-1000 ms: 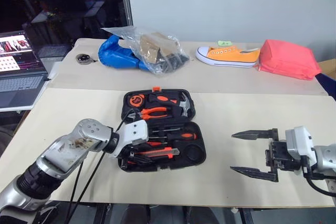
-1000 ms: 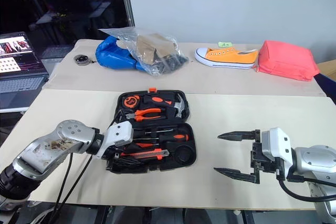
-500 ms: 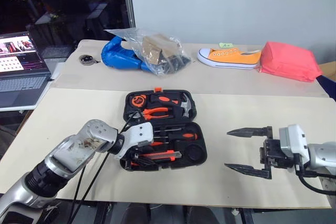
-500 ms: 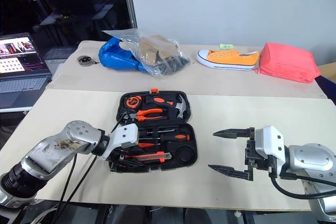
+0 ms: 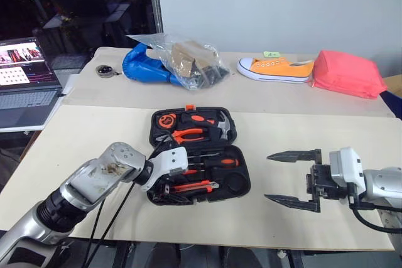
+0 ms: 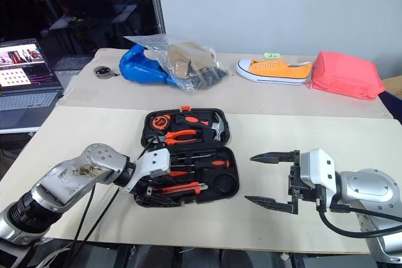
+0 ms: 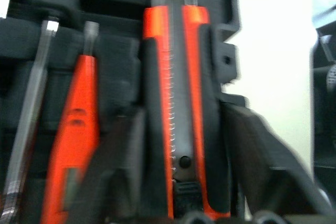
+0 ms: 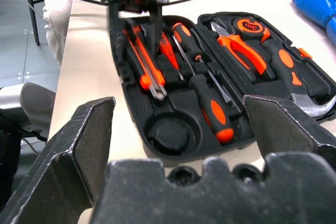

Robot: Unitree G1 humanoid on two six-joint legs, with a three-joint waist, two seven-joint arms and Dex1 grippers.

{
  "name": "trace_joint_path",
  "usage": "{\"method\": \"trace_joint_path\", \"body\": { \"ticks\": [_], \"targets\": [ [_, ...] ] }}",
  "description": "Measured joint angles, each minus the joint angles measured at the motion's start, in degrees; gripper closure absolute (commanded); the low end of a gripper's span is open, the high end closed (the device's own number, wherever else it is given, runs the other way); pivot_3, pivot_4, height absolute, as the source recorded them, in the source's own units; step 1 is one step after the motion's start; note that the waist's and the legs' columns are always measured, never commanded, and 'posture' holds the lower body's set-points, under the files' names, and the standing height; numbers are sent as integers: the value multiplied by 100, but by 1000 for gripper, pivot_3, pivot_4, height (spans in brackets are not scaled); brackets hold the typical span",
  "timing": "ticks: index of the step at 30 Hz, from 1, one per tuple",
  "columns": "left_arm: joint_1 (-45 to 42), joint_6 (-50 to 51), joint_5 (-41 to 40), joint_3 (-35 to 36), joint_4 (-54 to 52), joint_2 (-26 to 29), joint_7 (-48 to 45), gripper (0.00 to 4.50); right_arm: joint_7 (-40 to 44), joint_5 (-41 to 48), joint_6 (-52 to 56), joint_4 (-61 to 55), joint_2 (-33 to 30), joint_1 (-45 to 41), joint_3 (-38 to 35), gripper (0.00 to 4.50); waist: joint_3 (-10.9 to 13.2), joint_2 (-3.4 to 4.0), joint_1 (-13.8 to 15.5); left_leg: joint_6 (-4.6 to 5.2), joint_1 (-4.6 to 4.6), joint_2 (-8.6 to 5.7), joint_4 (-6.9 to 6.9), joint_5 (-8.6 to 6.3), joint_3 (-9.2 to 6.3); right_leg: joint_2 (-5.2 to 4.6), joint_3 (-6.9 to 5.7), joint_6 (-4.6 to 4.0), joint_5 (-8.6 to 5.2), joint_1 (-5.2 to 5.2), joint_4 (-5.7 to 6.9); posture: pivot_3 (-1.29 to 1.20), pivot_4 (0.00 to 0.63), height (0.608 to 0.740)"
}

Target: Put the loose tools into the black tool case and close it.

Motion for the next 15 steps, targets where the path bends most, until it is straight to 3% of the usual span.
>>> {"method": "trace_joint_path", "body": {
  "ticks": [1, 4, 8, 11, 15],
  "targets": [
    [14, 15, -31, 8, 2, -57, 20, 66, 1, 0, 0, 0, 0, -1, 1, 0, 0, 0, 5, 0, -2, 0, 3, 0, -1, 1, 0, 1, 0, -1, 0, 0, 150, 740],
    [124, 67, -324, 417, -8, -178, 97, 66, 11, -1, 0, 6, 0, -6, 1, 0, 1, -1, -9, 1, -4, 4, 8, 0, -4, 3, 0, 2, 1, -2, 2, 0, 150, 740],
    [514, -258, -927, 1728, -30, -113, 4, 66, 26, 0, 0, 55, -2, -9, -3, 0, -1, 3, -89, 1, 1, 9, -2, 0, -6, 8, 2, -2, -1, -3, 2, 0, 150, 740],
    [1065, -721, -1071, 2202, 35, -102, -67, 816, 34, 0, 0, 96, -2, -7, -4, 0, -2, 4, -99, 0, 3, 8, -10, 0, -5, 6, 4, -6, -1, -4, 1, 0, 150, 740],
    [1713, -1588, -896, 2301, 351, -429, 9, 2269, 35, 0, -1, 109, -3, -7, -8, 0, -1, 2, -48, 0, 2, 6, -7, 0, -2, -1, 2, -25, 10, -3, -2, 0, 150, 740]
  ]
}}
